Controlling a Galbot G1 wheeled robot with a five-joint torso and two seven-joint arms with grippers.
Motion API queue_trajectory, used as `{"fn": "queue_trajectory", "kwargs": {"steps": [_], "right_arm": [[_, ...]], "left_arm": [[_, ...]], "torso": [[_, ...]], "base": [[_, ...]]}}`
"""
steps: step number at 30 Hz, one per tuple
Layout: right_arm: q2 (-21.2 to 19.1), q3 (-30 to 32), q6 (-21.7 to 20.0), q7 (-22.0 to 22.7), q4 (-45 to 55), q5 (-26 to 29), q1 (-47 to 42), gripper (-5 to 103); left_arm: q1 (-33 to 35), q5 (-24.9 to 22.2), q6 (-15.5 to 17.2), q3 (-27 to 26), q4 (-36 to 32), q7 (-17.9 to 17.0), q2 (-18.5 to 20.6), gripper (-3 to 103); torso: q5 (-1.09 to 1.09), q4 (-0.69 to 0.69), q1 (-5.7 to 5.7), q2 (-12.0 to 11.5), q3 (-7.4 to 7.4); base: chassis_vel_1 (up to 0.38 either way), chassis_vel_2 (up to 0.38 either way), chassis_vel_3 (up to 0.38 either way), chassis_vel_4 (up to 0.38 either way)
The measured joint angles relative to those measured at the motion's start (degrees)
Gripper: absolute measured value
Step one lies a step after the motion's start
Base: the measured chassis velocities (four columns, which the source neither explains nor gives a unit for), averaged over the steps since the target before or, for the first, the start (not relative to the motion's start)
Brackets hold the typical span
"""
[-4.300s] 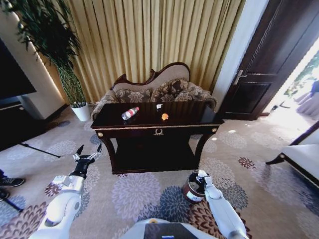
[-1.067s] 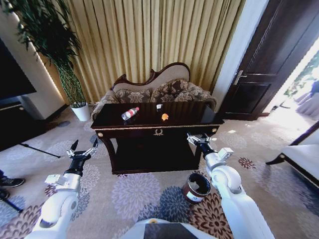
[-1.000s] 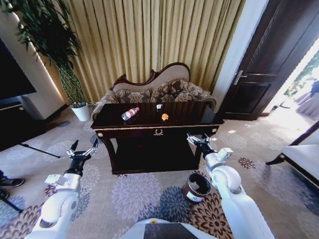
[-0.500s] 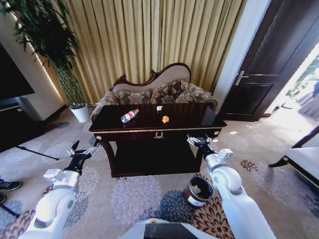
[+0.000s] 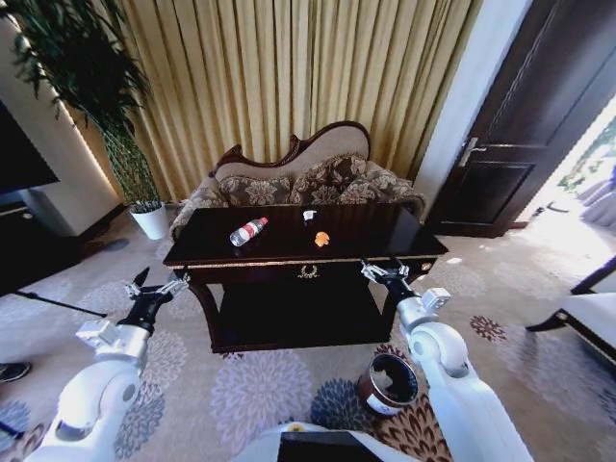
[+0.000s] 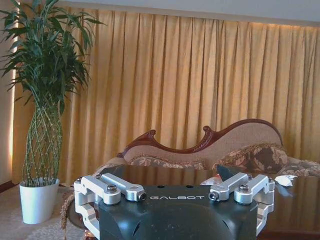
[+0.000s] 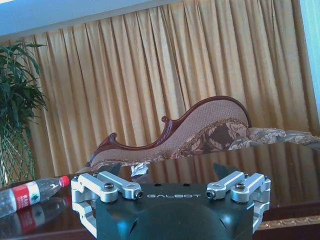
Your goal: Move to the front of the table and place the trash on the table into the trash bin.
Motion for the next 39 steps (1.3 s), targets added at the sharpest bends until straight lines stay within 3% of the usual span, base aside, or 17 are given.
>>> {"fn": "queue_trajectory", "kwargs": {"steps": [39], "right_arm": [[0.3, -2.0, -0.7, -0.5, 1.8, -0.3, -0.3, 100]], "left_arm": [[-0.4, 0.2, 0.3, 1.9, 0.5, -0.2, -0.3, 100]], "torso": [[0.01, 0.0, 0.0, 0.0, -0.01]], "base": [[-0.079, 0.076, 0.08, -0.081]]}}
